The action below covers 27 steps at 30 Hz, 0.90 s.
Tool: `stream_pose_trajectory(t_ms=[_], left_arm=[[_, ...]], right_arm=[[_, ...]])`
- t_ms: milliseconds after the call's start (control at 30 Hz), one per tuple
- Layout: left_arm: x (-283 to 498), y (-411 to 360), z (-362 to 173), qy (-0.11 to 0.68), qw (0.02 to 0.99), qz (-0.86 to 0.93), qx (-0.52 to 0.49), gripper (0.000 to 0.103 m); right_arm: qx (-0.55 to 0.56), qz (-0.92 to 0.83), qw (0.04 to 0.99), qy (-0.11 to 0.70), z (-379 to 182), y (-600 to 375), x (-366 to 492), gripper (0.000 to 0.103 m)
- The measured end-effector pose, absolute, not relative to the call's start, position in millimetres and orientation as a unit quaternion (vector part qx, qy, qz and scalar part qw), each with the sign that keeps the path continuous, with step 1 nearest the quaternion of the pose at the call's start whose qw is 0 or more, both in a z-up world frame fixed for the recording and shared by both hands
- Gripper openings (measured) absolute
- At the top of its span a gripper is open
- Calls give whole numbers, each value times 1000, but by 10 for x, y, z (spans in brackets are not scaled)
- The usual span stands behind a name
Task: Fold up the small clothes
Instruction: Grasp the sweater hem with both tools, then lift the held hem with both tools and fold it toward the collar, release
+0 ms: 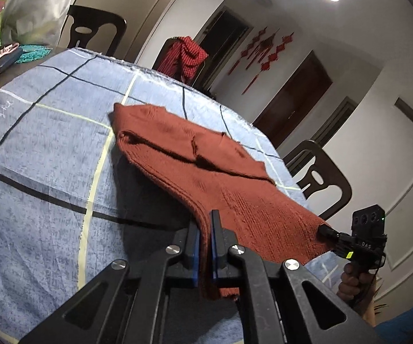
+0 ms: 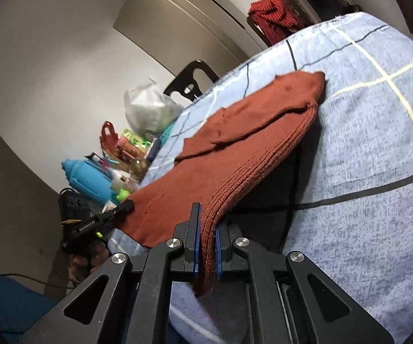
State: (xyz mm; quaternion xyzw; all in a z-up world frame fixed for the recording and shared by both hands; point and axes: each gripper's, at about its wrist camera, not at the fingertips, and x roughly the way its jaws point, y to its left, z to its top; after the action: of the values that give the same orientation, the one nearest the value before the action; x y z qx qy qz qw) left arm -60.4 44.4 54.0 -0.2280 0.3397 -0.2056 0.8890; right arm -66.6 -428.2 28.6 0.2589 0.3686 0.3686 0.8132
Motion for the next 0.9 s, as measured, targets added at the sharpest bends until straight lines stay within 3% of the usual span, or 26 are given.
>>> stream_pose_trajectory(t_ms=[467,900], left_arm=[[-124,552,513,329,879,-217,-267,7],[1186,690,650,326,877,-192,-295,7]], right_arm=[[292,375,803,359,302,-4295,-247,7],[342,336,805,350,472,-4330,956,7]])
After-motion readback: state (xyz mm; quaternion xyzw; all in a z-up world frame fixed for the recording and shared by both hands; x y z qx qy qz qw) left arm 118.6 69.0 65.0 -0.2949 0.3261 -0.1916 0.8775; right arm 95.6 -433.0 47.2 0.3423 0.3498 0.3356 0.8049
